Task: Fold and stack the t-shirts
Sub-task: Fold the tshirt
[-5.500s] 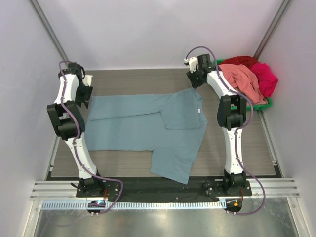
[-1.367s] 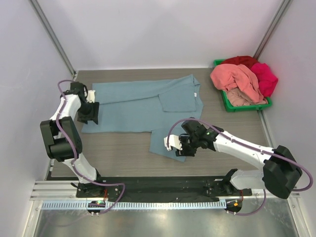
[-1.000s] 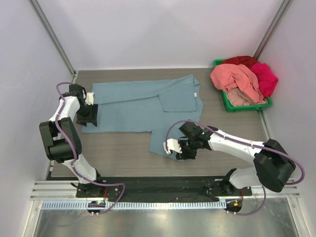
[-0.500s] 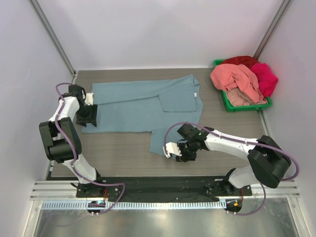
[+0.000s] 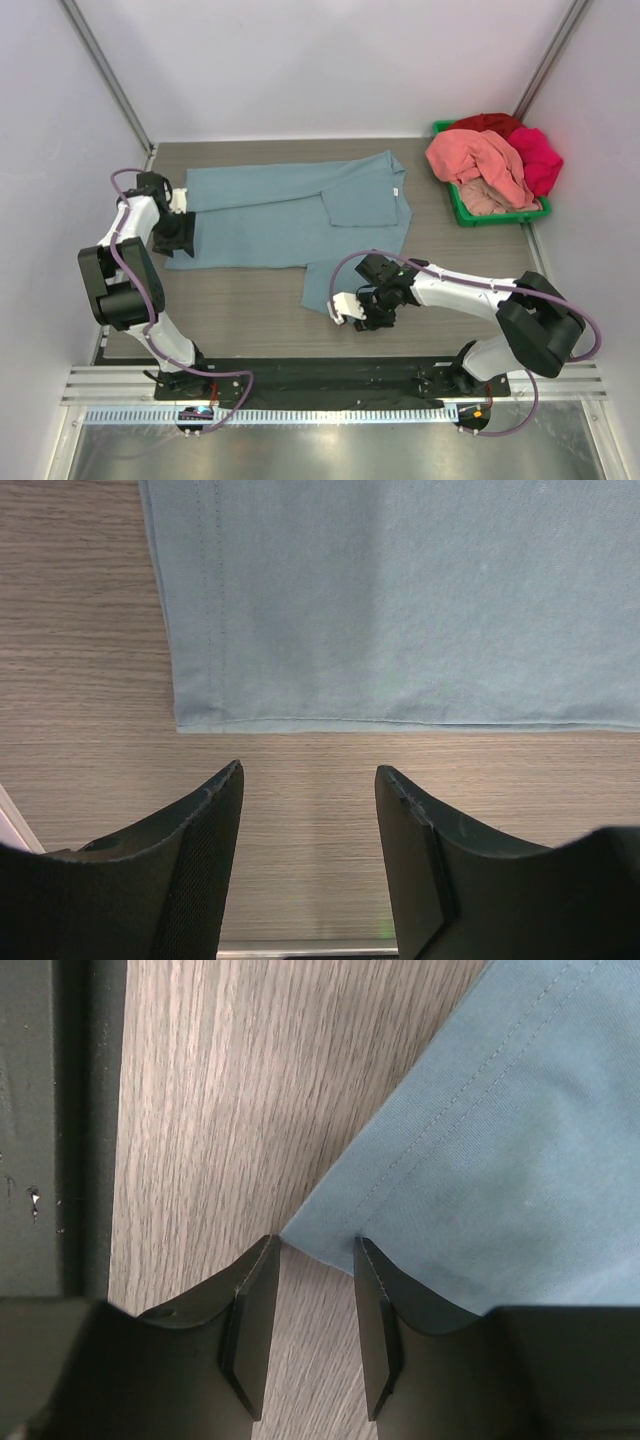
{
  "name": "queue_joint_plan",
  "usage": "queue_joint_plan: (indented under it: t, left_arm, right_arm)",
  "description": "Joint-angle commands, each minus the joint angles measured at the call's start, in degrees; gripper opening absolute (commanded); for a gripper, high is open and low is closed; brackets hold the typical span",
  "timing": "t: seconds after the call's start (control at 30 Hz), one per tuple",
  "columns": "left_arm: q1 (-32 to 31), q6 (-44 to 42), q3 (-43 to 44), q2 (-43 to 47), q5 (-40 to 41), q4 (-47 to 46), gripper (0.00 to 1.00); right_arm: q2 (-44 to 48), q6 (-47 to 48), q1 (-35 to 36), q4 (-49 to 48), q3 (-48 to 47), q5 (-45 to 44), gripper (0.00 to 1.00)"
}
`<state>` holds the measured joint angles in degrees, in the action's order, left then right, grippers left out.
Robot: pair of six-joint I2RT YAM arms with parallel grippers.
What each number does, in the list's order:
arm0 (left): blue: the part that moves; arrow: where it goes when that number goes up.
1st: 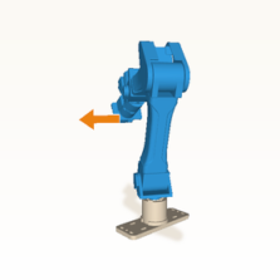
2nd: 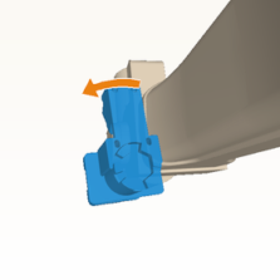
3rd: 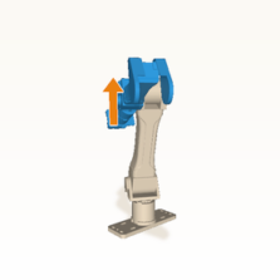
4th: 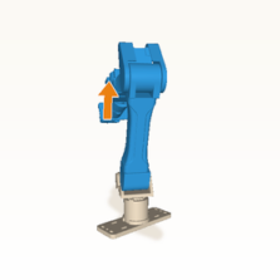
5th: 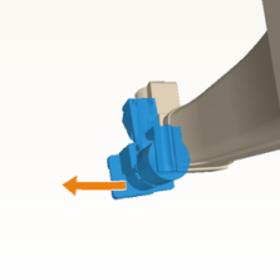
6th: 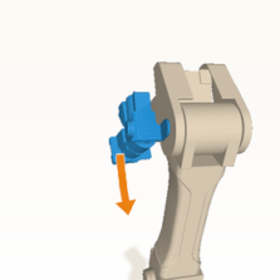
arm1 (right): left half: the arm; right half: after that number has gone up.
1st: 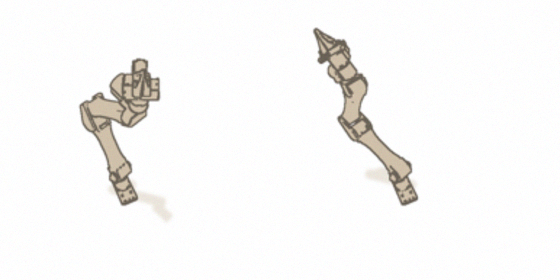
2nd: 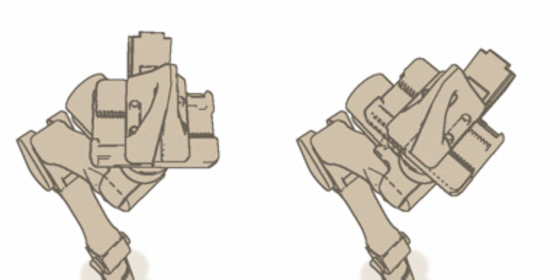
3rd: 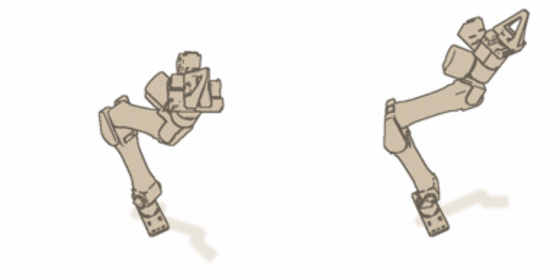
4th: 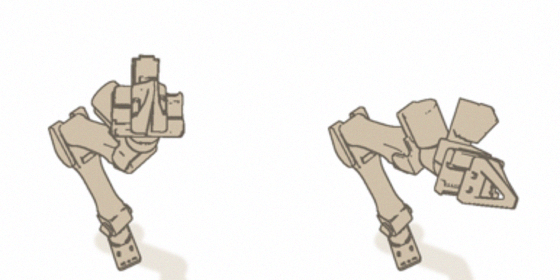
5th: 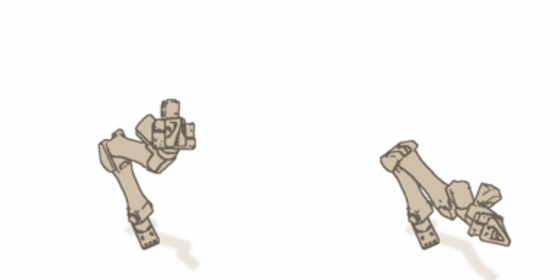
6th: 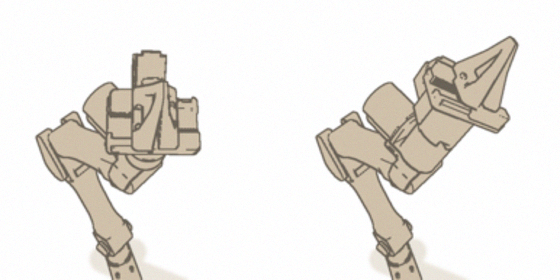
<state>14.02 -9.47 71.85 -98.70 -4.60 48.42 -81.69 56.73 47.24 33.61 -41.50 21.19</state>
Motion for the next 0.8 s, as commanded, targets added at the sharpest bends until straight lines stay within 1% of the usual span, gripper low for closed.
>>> queue_joint_plan:
  t: [0.0,0.03,0.07,0.1,0.2,0.3,0.43,0.5,0.53,0.6,0.63,0.7,0.77]
  left_arm:
    - [0.7,-0.3,-0.5,1.8,-0.6,-0.9,0.57]
    - [0.8,-0.3,-0.5,1.8,-0.7,-0.9,0.57]
    - [0.9,-0.3,-0.5,1.6,-0.7,-1.0,0.57]
    - [0.9,-0.3,-0.5,1.6,-0.7,-0.9,0.57]
    - [1.4,-0.3,-0.4,1.8,-0.8,-0.7,0.56]
    - [2.2,0.2,0.0,2.5,-1.6,-0.2,0.56]
    - [4.8,1.0,2.1,2.8,-4.2,1.8,0.57]
    - [6.0,1.9,4.4,2.2,-6.9,2.9,0.58]
    - [7.4,2.3,5.2,0.8,-7.8,4.1,0.57]
    - [8.9,3.2,7.1,-1.1,-11.2,5.6,0.51]
    - [9.9,3.7,8.8,-3.7,-12.0,6.8,0.47]
    - [10.8,5.2,11.1,-6.7,-13.8,8.2,0.46]
    - [11.3,5.9,14.0,-10.4,-13.9,9.5,0.45]
  right_arm:
    - [-0.7,0.5,0.8,-1.1,1.1,1.3,0.41]
    - [-0.6,0.3,0.8,-1.4,1.2,1.2,0.36]
    - [-0.5,0.2,0.9,-1.5,1.2,1.1,0.22]
    - [-0.4,0.1,0.8,-1.6,1.3,1.0,0.16]
    - [0.7,-0.6,0.9,-1.4,0.6,-1.0,0.05]
    - [3.8,-1.3,0.9,-0.3,-1.1,-4.4,0.01]
    - [8.2,-3.2,0.6,1.0,-4.6,-8.0,0.01]
    - [9.3,-5.2,0.3,1.3,-6.6,-10.7,0.02]
    - [9.9,-6.0,0.1,1.4,-7.0,-11.6,0.01]
    - [10.8,-7.5,-0.4,1.0,-8.2,-13.4,0.01]
    - [10.9,-10.2,-1.4,-0.4,-8.5,-13.9,0.01]
    - [10.7,-12.5,-3.0,-1.7,-9.7,-14.2,0.01]
    - [10.0,-14.5,-5.0,-3.4,-10.9,-14.2,0.01]
